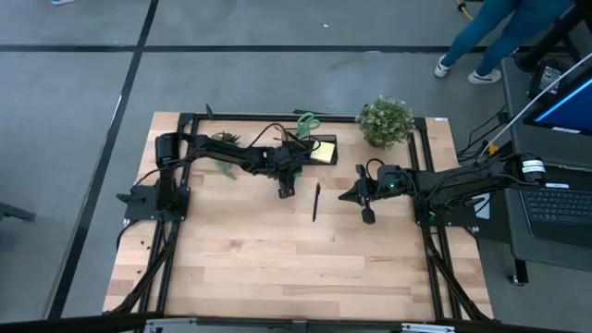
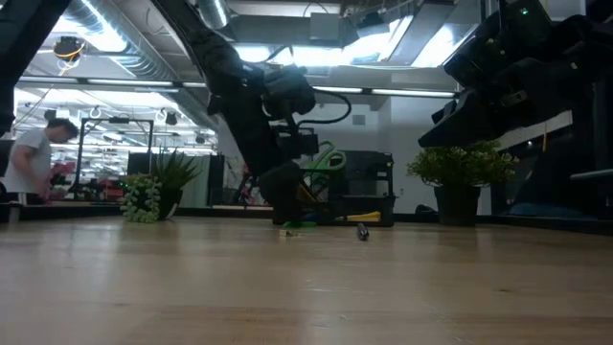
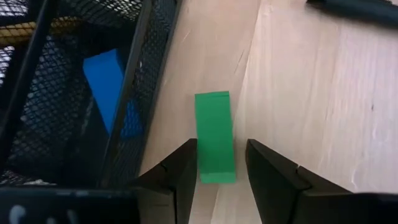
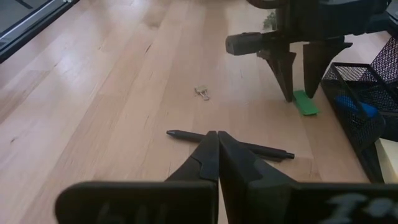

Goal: Pick and place office supplies into organizer
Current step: Put the green eraser into the black desk organizer

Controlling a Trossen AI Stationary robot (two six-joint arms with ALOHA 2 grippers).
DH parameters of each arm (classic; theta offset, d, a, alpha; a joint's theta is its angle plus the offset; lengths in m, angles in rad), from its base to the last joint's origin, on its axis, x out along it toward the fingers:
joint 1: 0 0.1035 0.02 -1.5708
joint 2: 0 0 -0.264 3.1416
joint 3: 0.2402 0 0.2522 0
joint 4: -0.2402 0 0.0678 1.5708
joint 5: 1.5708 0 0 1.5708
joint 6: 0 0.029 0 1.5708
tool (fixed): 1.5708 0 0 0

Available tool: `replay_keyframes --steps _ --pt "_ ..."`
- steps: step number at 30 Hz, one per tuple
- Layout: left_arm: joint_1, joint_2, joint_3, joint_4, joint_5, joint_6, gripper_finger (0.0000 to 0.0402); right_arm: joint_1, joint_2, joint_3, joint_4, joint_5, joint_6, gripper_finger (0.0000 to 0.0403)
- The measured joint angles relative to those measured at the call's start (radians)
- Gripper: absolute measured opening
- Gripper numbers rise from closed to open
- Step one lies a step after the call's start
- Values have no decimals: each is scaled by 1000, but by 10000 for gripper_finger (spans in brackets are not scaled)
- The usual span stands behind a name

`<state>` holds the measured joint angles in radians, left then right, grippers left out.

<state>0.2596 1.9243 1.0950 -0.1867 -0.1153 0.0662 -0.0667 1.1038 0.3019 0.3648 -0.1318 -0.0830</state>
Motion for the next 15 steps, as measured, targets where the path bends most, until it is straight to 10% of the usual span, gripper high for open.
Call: replay_keyframes --steps 15 --pt "8 21 3 10 36 -48 132 0 0 0 0 0 0 6"
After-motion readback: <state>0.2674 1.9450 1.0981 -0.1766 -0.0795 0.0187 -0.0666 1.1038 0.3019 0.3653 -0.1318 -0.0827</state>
